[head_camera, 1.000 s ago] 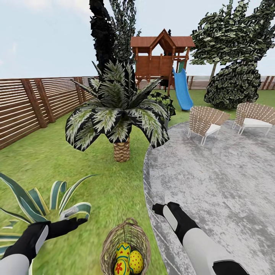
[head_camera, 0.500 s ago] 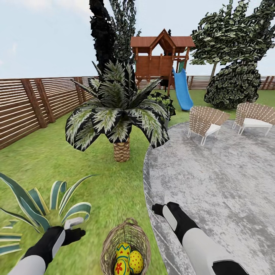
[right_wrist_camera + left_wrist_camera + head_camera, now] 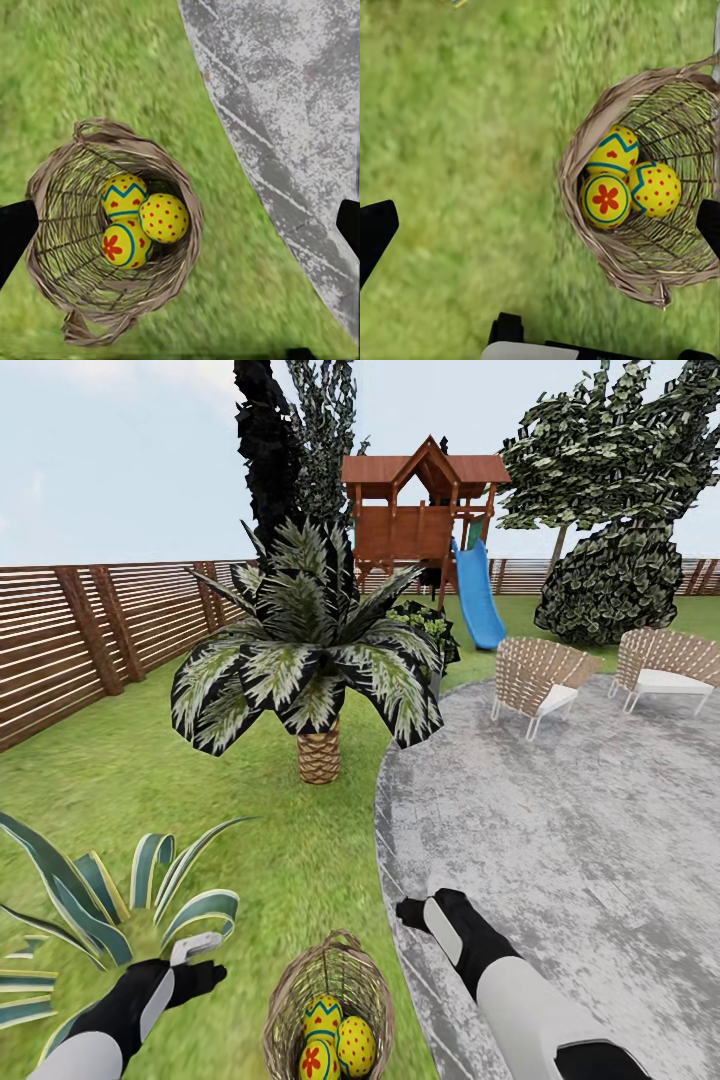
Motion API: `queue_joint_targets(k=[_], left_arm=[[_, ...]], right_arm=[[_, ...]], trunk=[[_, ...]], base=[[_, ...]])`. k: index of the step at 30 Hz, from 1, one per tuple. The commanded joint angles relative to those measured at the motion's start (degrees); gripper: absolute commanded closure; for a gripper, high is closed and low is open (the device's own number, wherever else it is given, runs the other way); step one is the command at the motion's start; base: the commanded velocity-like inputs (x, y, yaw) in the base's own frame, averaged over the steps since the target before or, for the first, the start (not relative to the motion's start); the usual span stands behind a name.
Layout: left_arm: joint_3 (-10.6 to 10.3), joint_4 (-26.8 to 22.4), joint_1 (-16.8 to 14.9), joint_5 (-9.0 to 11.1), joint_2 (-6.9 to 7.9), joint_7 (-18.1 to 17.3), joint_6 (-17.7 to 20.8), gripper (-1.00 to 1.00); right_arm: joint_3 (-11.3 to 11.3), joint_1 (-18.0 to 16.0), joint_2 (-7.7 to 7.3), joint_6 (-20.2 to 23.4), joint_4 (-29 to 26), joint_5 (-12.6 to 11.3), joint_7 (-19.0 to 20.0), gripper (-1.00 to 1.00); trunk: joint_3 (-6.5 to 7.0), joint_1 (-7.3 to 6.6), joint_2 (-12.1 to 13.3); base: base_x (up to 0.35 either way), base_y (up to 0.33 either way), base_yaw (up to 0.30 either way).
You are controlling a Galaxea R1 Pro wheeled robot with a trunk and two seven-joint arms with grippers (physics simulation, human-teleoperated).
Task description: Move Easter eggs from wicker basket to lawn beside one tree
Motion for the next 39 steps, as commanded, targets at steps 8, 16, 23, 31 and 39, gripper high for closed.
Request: queue_joint_targets(k=[8, 16, 23, 31, 39], left_arm=[[0.4, -1.7, 0.0, 0.0, -0.32, -0.2, 0.4, -1.0], [0.4, -1.9, -0.1, 0.1, -0.53, 0.0, 0.9, -1.0], [0.4, -2.0, -0.2, 0.2, -0.58, 0.2, 2.5, -1.0], [0.6, -1.9, -3.4, 0.2, -0.61, 0.6, 4.7, -1.0], [0.8, -1.9, -3.9, 0.3, -0.96, 0.7, 4.7, -1.0]], right_arm=[[1.8, -0.1, 0.0, 1.9, -0.1, -0.6, -0.7, -1.0], [2.2, -0.1, 0.0, 3.9, -0.3, -0.5, -0.5, -1.0], [9.3, 0.1, 0.0, 5.6, -5.3, -0.7, -0.4, -1.0], [12.4, 1.1, 0.0, 9.5, -16.0, -1.4, 0.5, -1.0], [12.4, 1.3, 0.0, 10.2, -19.6, -1.2, 10.6, -1.0]], trunk=[[-0.13, 0.04, -0.1], [-1.39, 1.58, -2.9], [-2.65, 3.11, -5.7], [-4.08, 4.87, -9.0], [-5.52, 6.63, -12.2]], base=[[0.0, 0.0, 0.0], [0.0, 0.0, 0.0], [0.0, 0.0, 0.0], [0.0, 0.0, 0.0], [0.0, 0.0, 0.0]])
